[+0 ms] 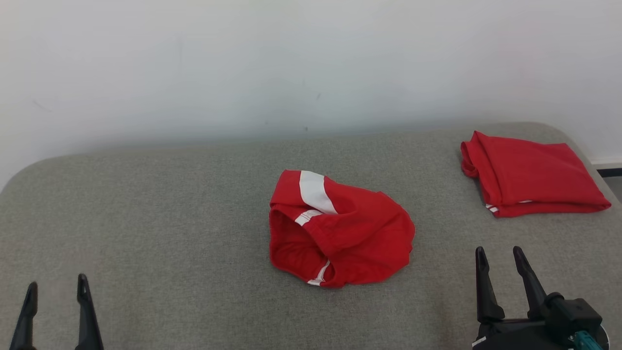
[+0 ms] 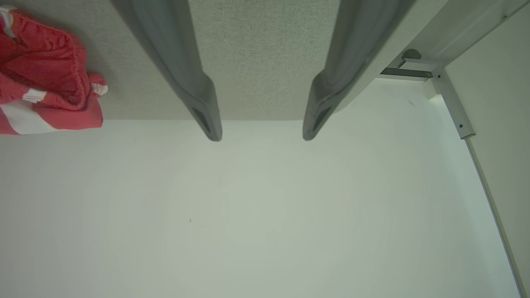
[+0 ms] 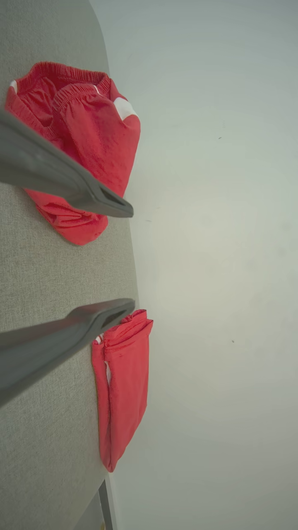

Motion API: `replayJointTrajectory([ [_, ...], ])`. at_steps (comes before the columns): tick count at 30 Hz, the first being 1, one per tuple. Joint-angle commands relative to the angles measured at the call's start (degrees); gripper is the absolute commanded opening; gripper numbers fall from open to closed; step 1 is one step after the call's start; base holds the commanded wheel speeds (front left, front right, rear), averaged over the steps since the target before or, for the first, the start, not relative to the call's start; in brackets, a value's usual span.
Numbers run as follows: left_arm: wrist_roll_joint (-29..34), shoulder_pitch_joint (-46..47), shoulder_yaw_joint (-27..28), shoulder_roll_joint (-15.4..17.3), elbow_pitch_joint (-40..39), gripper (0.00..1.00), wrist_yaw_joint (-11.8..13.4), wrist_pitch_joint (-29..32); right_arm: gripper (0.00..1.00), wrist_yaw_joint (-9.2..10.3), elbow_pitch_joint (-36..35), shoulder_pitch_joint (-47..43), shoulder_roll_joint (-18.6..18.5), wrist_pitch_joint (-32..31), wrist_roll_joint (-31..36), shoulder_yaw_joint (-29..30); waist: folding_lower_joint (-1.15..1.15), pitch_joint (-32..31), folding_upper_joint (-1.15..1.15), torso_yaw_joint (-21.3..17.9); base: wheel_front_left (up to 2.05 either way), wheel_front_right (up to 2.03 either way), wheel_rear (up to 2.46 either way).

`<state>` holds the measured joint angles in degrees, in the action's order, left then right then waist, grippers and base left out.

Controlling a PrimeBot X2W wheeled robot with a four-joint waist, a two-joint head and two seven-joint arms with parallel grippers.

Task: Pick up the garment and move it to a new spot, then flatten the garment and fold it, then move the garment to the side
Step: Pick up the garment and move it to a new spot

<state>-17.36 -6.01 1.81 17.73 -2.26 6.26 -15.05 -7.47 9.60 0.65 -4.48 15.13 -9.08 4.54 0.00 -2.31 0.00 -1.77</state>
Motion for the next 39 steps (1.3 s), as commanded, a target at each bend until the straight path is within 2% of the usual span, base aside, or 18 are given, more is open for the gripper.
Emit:
replayJointTrajectory([
  [1, 0.71, -1.12, 0.6, -0.42, 0.28, 1.0, -0.44, -0.16, 1.0, -0.02, -0.23, -0.82, 0.23, -0.01, 0.11, 0.07, 0.0, -0.4, 0.0, 0.44, 0.0, 0.0, 0.0],
  [7, 3.13, -2.9, -1.0, 0.41, 3.02, 1.0, -4.63, -0.16, 1.0, -0.01, -0.34, -1.66, -0.52, -0.01, 0.63, -0.76, 0.0, -0.95, 0.0, 1.01, 0.0, 0.0, 0.0],
  [13, 4.38, -2.96, -1.6, 0.11, 4.46, 1.0, -6.24, -0.16, 1.0, -0.01, -0.37, -2.69, -1.01, -0.01, 1.15, -1.3, 0.0, -1.5, 0.0, 1.42, 0.0, 0.0, 0.0],
  [39, 5.68, -2.41, -0.72, -1.11, 6.33, 1.0, -7.6, -0.16, 1.0, -0.01, -0.24, -3.83, -0.71, -0.01, 2.18, -1.51, 0.0, -1.57, 0.0, 1.79, 0.0, 0.0, 0.0],
])
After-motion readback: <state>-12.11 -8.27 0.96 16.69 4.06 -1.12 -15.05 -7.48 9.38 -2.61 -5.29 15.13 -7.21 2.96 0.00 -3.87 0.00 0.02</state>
